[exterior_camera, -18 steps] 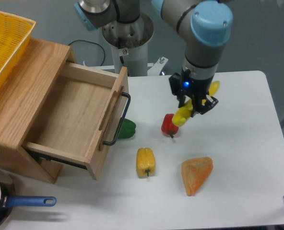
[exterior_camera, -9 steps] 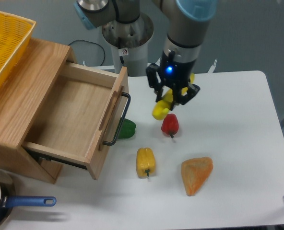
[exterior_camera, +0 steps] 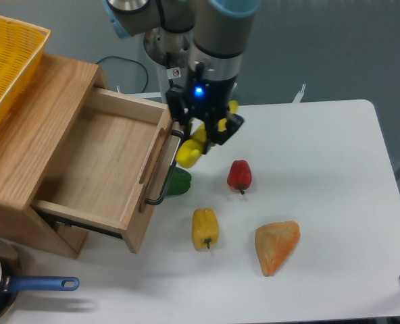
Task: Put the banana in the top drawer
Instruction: 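Carry the held banana over the open wooden drawer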
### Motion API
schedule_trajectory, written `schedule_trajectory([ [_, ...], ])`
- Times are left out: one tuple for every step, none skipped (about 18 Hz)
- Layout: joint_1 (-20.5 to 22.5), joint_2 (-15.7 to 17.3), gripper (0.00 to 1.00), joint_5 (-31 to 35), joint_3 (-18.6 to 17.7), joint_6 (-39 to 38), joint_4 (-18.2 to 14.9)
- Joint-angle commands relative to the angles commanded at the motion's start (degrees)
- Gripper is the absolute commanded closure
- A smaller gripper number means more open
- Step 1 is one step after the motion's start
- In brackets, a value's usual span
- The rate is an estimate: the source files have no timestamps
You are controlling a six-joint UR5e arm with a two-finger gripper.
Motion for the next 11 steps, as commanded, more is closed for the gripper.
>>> schedule_trajectory([
  [-0.8, 0.3, 0.72, 0.0, -0.1, -0.6, 0.0],
  [-1.4, 0.7, 0.72, 0.0, -0.2, -1.1, -0.1],
  [-1.7, 1.4, 0.72, 0.0, -0.3, -1.7, -0.2],
  [-2.3, 1.6, 0.72, -0.1, -0.4, -2.8, -0.2],
  [-3.0, 1.8, 0.72, 0.0, -0.4, -3.4, -0.2],
  [-3.4, 1.8, 0.72, 0.0, -0.4, -4.0, -0.2],
  [-3.4, 1.8, 0.72, -0.2, -0.4, -4.9, -0.2],
  [-3.9, 1.8, 0.7, -0.9, -0.4, -5.9, -0.2],
  [-4.7, 1.8, 0.7, -1.6, -0.5, -6.9, -0.1],
  [-5.2, 1.8, 0.7, -1.8, -0.7, -7.6, -0.1],
  [-5.5, 1.8, 0.7, -1.8, -0.6, -8.5, 0.0],
])
